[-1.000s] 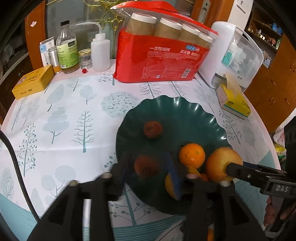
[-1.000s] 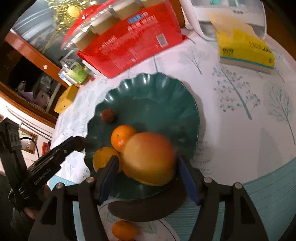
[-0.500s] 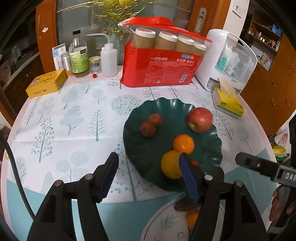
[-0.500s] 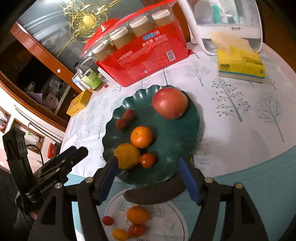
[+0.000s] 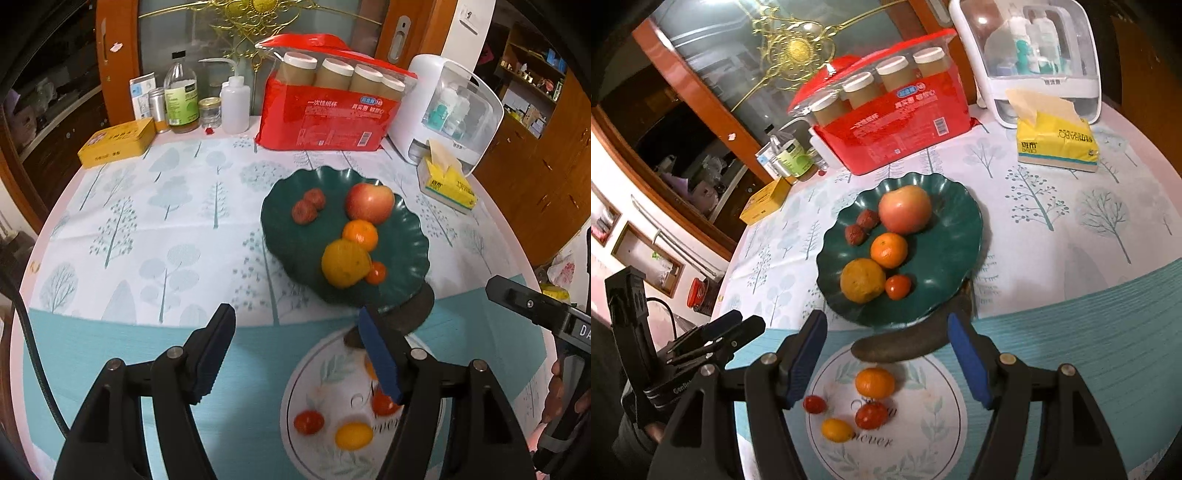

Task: Organize fruits
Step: 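Grasp a cherry tomato with the left tool while the right tool grasps a small yellow citrus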

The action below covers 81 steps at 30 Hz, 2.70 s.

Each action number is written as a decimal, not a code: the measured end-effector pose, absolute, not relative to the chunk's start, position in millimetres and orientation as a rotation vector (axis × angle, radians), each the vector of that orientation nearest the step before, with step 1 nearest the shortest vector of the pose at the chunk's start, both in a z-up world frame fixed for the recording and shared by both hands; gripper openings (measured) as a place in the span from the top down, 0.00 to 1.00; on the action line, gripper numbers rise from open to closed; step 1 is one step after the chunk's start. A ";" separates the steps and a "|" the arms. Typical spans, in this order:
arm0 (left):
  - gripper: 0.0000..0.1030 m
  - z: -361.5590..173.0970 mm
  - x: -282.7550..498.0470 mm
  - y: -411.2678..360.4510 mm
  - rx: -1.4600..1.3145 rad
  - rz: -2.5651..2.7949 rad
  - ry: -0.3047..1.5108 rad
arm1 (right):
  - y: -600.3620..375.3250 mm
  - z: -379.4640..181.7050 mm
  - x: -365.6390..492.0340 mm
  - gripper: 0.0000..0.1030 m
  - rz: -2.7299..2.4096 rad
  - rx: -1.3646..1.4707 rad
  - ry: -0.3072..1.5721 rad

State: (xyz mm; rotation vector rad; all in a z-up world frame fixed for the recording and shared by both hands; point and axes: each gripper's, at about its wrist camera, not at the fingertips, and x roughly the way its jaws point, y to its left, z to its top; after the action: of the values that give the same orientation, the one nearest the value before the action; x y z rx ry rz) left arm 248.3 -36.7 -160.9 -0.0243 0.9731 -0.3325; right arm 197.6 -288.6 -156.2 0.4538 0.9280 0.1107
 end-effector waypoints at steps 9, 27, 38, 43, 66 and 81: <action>0.34 -175.4 216.2 -20.3 -0.058 -0.248 1.034 | -269.1 -157.3 159.2 0.34 0.122 0.338 0.873; 0.34 -210.4 194.3 -16.2 -0.176 -0.181 1.199 | -217.5 -174.6 115.6 0.34 0.297 0.083 0.796; 0.34 -233.4 195.9 -23.0 -0.197 -0.181 1.269 | -184.9 -203.6 112.2 0.34 0.429 -0.084 0.813; 0.40 -245.0 200.7 -24.5 -0.213 -0.183 1.297 | -178.7 -214.5 114.2 0.34 0.484 -0.096 0.834; 0.74 -266.3 217.7 -46.1 -0.197 -0.246 1.355 | -157.7 -245.4 136.8 0.56 0.637 -0.067 0.947; 0.76 -255.3 212.1 -44.7 -0.194 -0.258 1.306 | -161.1 -254.9 141.7 0.70 0.593 -0.054 0.982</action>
State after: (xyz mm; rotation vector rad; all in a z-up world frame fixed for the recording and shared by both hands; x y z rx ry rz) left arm 212.1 -44.7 -255.3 -0.1943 1.3060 -0.2583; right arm 141.7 -161.1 -254.9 -0.0543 0.9821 0.5932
